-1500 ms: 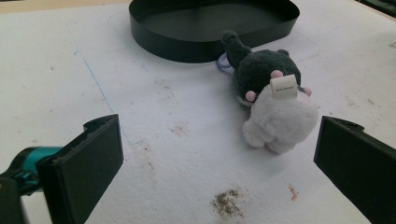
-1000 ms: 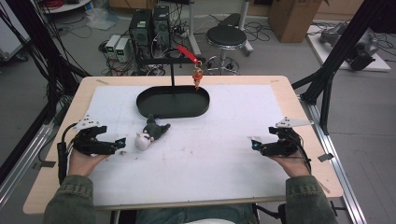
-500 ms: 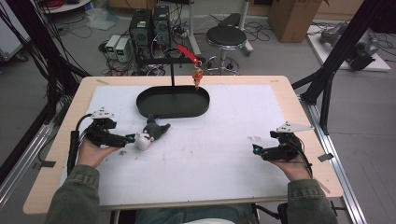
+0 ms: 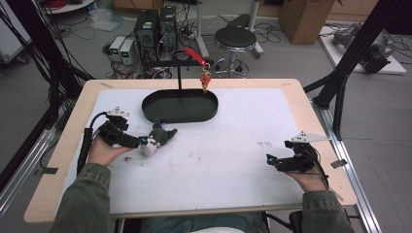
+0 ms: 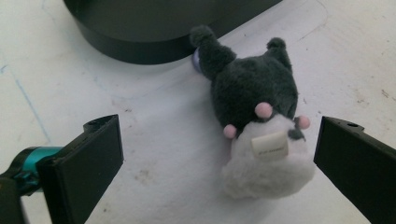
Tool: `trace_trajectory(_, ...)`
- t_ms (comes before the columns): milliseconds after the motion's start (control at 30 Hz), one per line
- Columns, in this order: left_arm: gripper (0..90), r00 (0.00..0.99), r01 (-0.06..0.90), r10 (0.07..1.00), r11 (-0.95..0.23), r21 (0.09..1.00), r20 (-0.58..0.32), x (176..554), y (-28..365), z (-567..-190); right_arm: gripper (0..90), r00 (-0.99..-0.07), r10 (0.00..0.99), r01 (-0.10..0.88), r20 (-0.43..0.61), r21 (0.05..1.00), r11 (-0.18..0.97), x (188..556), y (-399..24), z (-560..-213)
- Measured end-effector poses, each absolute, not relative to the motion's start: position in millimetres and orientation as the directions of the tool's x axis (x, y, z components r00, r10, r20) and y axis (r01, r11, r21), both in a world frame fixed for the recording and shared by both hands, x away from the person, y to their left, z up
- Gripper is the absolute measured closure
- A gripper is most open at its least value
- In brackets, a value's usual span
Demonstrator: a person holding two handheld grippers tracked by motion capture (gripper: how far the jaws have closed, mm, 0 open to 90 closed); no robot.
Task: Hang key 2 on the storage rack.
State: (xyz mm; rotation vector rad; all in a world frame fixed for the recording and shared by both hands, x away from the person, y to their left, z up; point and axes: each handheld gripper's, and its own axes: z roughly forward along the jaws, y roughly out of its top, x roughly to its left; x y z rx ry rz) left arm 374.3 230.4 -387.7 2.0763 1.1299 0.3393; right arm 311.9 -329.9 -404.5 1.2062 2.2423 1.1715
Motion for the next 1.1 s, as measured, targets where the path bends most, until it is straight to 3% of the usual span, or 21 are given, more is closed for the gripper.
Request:
trace_trajectory(333,1.8,0.609,0.638,0.788,-0.416,0.648,-0.094,392.3,202.3,-386.7,2.9,-0.58,0.81,0.534,0.092,0.793,0.293,309.2,-335.0,-410.7)
trace_trajectory(967,1.9,0.658,0.704,0.749,-0.576,0.416,-0.076,409.0,161.9,-410.3,2.9,-0.567,0.818,0.544,0.096,0.79,0.284,309.6,-337.8,-413.4)
trace_trajectory(1000,2.6,0.657,0.705,0.751,-0.581,0.406,-0.065,408.8,160.6,-411.2,2.9,-0.569,0.817,0.543,0.093,0.789,0.288,309.6,-338.0,-413.7)
trace_trajectory(1100,18.3,0.658,0.7,0.752,-0.597,0.392,-0.03,408.5,159.9,-412.5,2.9,-0.57,0.816,0.539,0.095,0.793,0.285,309.6,-337.8,-413.6)
